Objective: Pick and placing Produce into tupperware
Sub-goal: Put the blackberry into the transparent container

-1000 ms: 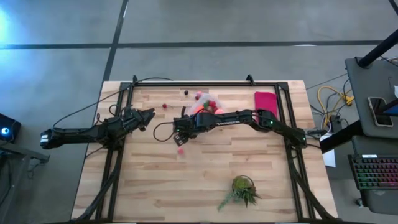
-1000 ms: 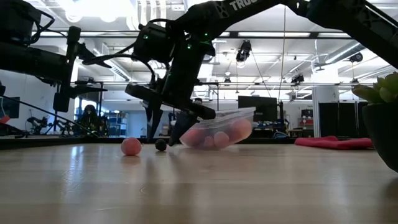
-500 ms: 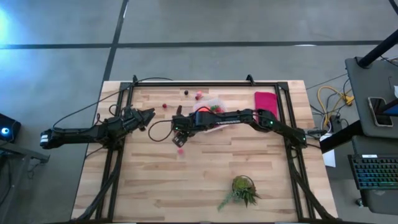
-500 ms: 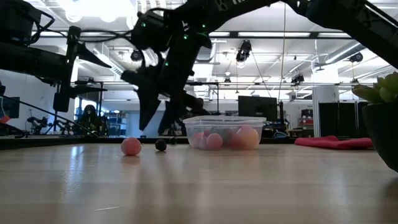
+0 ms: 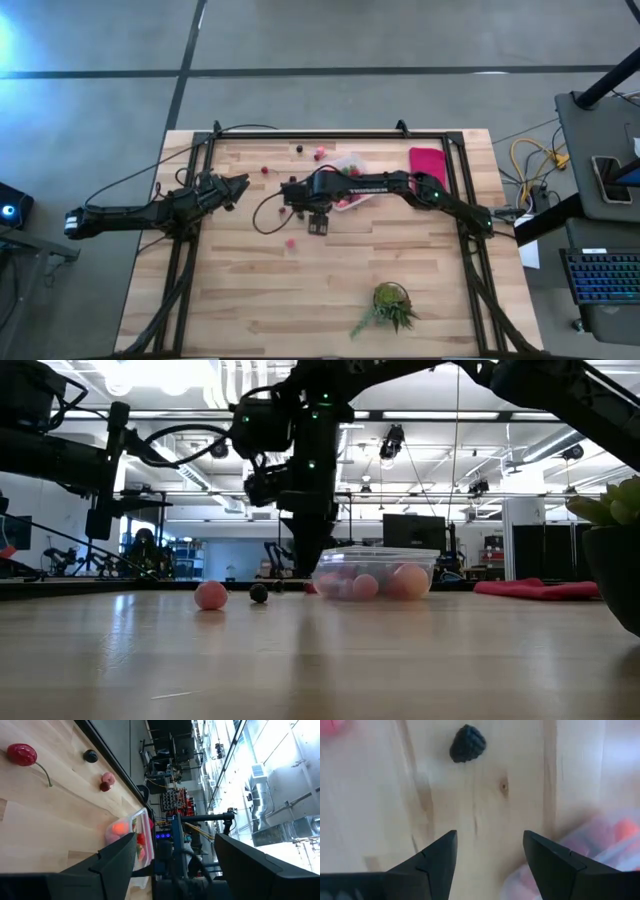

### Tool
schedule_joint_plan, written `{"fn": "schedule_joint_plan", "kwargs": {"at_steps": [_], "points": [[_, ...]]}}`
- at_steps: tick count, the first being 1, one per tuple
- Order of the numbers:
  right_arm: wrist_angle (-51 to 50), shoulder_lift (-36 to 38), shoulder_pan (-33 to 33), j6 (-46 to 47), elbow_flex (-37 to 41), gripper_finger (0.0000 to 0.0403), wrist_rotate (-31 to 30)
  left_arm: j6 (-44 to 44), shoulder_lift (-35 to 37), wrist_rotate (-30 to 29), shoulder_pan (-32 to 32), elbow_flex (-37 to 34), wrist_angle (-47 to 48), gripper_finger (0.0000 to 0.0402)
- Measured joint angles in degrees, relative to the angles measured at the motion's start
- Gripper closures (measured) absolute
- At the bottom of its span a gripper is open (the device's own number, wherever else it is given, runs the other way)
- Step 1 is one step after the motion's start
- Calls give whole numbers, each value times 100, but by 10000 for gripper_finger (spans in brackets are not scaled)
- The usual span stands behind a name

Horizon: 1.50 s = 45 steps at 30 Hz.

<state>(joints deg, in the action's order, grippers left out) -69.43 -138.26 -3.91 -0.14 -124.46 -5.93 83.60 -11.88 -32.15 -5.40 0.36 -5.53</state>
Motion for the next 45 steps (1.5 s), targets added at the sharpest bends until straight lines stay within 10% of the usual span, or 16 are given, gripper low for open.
{"fn": "schedule_joint_plan", "kwargs": {"at_steps": [16,27,45], "points": [[942,-5,85,-2624,-168,184,6,2,-8,1,-1,0,1,146],[968,-37,-24,-466,-864,184,14,1,-7,-1,-1,0,-1,146],[859,-438,-115,-1310,-545,183,894,1,-7,1,-1,0,2,146]]}}
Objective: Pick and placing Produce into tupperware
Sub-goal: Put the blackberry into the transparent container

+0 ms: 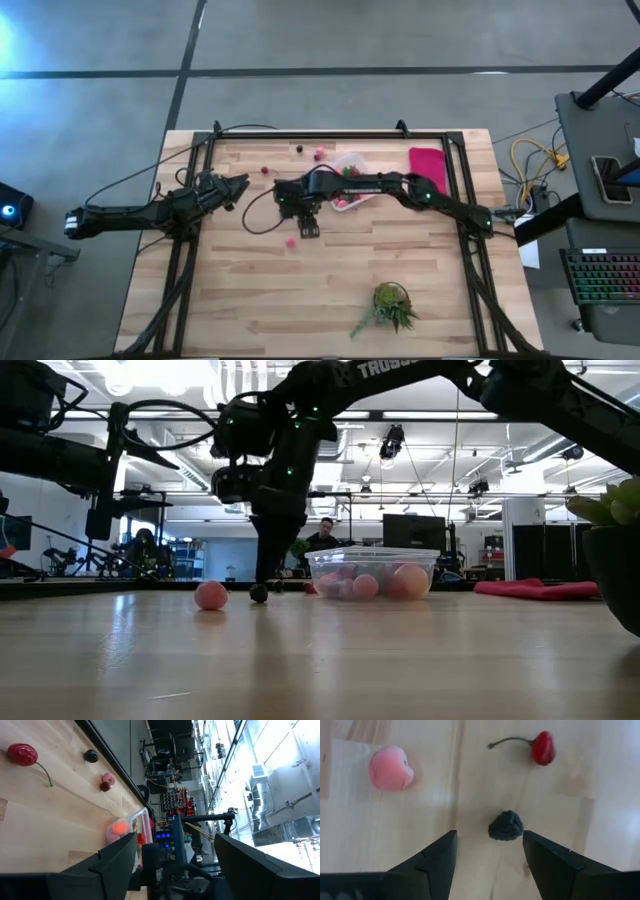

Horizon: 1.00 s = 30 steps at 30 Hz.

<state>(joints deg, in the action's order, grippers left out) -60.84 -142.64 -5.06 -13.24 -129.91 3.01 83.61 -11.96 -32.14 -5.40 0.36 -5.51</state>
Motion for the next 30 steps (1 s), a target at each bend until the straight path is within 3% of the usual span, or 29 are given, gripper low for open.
{"fn": "schedule_joint_plan", "kwargs": {"at_steps": [30], "points": [[841,-1,-109,189,433,184,-115,-1,1,-1,0,0,-1,146]]}}
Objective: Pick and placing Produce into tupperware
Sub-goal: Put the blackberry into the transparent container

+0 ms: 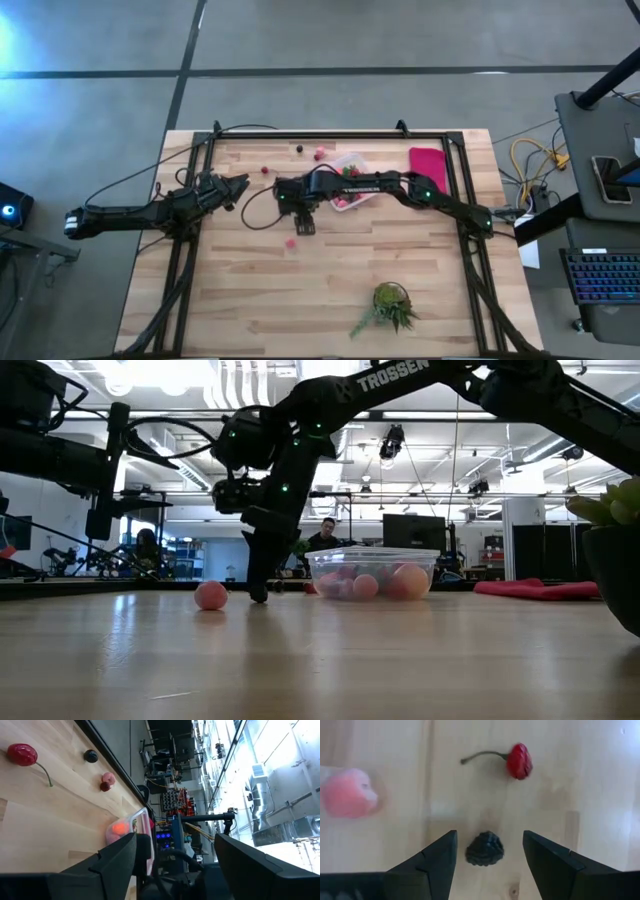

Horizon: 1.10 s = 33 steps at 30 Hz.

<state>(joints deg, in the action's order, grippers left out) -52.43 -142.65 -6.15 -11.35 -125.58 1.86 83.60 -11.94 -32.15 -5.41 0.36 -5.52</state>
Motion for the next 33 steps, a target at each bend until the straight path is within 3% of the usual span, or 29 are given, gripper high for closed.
{"fn": "schedule_joint_plan", "kwargs": {"at_steps": [11,23,33], "points": [[-301,0,-41,386,8,186,3,0,-2,0,1,0,-1,146],[-205,0,-37,496,166,241,6,1,3,1,0,0,-1,146],[84,0,-37,804,166,248,8,0,-2,0,0,0,-1,146]]}}
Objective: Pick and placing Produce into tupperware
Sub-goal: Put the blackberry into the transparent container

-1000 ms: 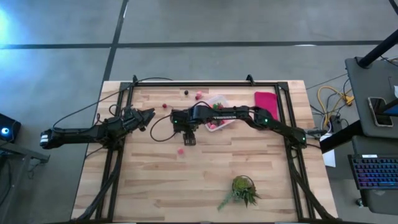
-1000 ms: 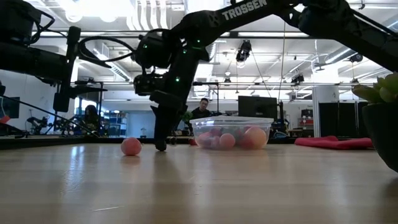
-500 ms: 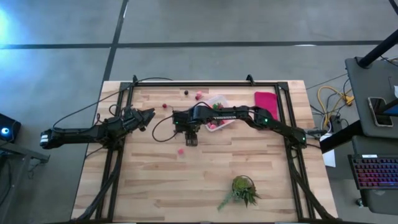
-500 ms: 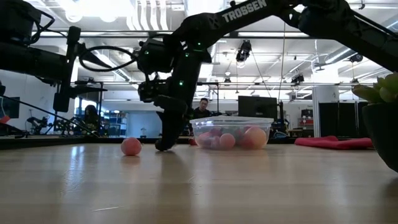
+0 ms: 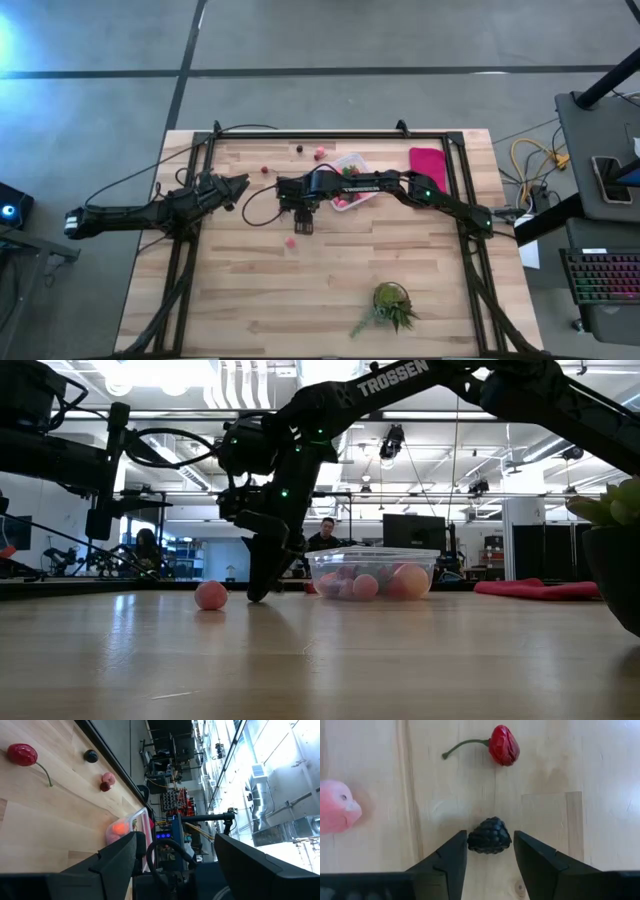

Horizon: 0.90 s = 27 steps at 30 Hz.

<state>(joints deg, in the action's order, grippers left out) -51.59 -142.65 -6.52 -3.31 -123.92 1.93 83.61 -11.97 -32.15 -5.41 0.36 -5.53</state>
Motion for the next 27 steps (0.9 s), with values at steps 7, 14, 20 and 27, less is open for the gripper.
{"fn": "schedule_joint_plan", "kwargs": {"at_steps": [7,14,20,27], "points": [[-7,0,0,53,32,276,-2,-1,9,0,0,0,1,146],[-70,11,0,365,-41,291,-4,-1,8,-1,0,0,1,146],[-400,78,0,546,-509,282,-4,-1,3,0,1,0,1,146],[-1988,497,2,904,-1017,287,-257,1,9,0,2,0,1,146]]}}
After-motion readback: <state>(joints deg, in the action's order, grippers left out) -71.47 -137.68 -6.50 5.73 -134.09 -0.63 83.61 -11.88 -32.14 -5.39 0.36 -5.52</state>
